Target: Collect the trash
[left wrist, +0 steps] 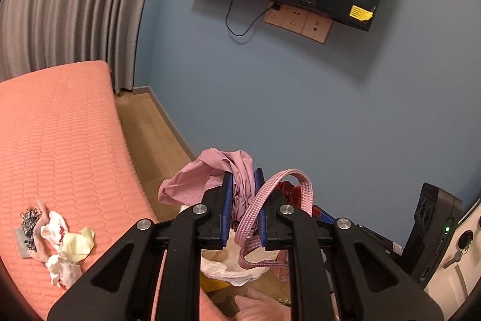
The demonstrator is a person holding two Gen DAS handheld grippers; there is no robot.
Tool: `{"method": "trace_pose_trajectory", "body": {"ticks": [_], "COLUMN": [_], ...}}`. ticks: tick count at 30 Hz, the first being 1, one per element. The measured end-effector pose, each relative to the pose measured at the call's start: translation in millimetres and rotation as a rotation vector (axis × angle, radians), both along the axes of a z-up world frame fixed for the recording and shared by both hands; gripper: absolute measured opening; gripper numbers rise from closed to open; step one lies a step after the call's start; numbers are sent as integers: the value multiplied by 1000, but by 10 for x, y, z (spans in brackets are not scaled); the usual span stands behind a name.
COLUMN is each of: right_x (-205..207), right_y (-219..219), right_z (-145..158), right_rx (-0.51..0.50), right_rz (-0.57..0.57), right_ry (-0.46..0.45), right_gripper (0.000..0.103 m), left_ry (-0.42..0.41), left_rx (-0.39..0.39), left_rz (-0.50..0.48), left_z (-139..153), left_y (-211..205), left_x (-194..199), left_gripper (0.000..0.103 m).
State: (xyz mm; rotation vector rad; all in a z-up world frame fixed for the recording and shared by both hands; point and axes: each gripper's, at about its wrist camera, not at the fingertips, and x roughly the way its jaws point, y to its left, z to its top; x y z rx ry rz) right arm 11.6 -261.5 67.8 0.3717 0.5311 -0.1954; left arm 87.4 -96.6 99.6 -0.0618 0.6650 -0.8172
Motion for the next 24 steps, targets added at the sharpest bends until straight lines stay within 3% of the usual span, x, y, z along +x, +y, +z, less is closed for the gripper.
{"method": "trace_pose_trajectory", "body": {"ticks": [9, 14, 24], "right_x": [-41, -13, 68], "right_y": [-285, -362, -431], "right_z": [-54, -84, -199], "right_rx": [-7, -2, 5], "right_rz": [-47, -58, -52], "right_ry": [3, 0, 11], "right_gripper": [11, 11, 16], "left_ry": [3, -11, -28], "left_rx": [18, 16, 24], "left_rz": [-70, -50, 16], "left_z": [-60, -58, -58], "left_y": [-415, -539, -585], "left_x": [14, 31, 99], "left_gripper": [18, 52, 72]}}
